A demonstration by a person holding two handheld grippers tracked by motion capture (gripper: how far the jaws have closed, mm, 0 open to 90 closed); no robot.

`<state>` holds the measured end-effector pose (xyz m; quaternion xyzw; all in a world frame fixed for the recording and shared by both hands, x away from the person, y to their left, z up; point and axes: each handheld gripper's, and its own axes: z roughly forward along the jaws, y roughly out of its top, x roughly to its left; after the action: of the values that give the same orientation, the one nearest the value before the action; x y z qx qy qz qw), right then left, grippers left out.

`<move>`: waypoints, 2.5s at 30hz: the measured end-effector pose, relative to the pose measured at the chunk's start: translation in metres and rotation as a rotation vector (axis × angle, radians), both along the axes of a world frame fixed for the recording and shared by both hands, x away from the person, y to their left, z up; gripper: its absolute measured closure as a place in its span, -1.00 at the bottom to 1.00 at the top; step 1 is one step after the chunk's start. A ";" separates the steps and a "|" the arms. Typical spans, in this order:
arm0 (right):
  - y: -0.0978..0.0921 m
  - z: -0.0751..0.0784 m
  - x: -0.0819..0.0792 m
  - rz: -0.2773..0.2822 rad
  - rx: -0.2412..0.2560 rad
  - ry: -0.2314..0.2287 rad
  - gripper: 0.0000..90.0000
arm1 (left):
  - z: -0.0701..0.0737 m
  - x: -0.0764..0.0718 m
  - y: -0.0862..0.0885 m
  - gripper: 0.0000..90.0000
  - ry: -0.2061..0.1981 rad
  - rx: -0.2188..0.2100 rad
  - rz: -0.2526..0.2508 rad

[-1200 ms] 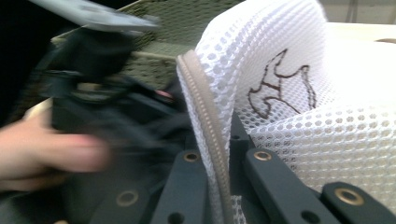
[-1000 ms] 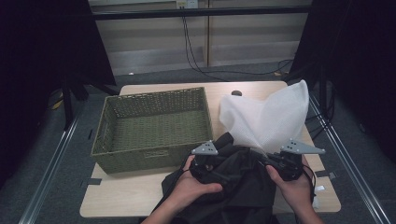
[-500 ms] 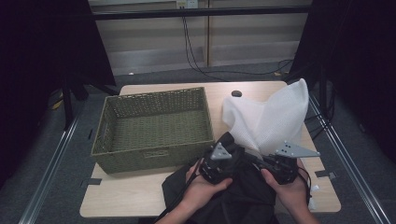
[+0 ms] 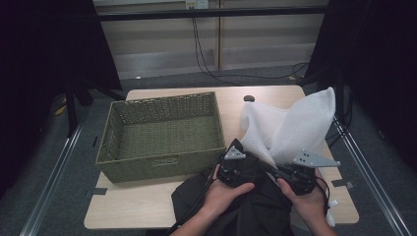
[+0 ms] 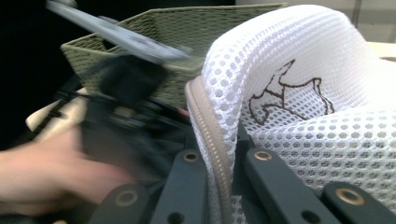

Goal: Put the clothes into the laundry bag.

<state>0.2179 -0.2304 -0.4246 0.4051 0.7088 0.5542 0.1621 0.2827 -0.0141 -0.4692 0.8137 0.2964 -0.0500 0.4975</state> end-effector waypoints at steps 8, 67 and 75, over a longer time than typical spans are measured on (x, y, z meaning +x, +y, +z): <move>-0.011 -0.005 0.008 -0.042 0.019 0.025 0.98 | 0.022 -0.031 0.029 -0.76 -0.049 -0.053 -0.157; 0.013 -0.010 0.013 0.004 -0.050 0.011 0.97 | -0.010 -0.022 0.004 0.91 -0.005 0.044 -0.056; 0.015 0.012 -0.002 0.037 0.001 -0.051 0.97 | 0.007 -0.004 0.000 0.98 -0.042 -0.136 0.199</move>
<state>0.2158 -0.2152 -0.4126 0.3777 0.7116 0.5676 0.1696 0.2789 -0.0143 -0.4622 0.7456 0.3609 -0.0033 0.5602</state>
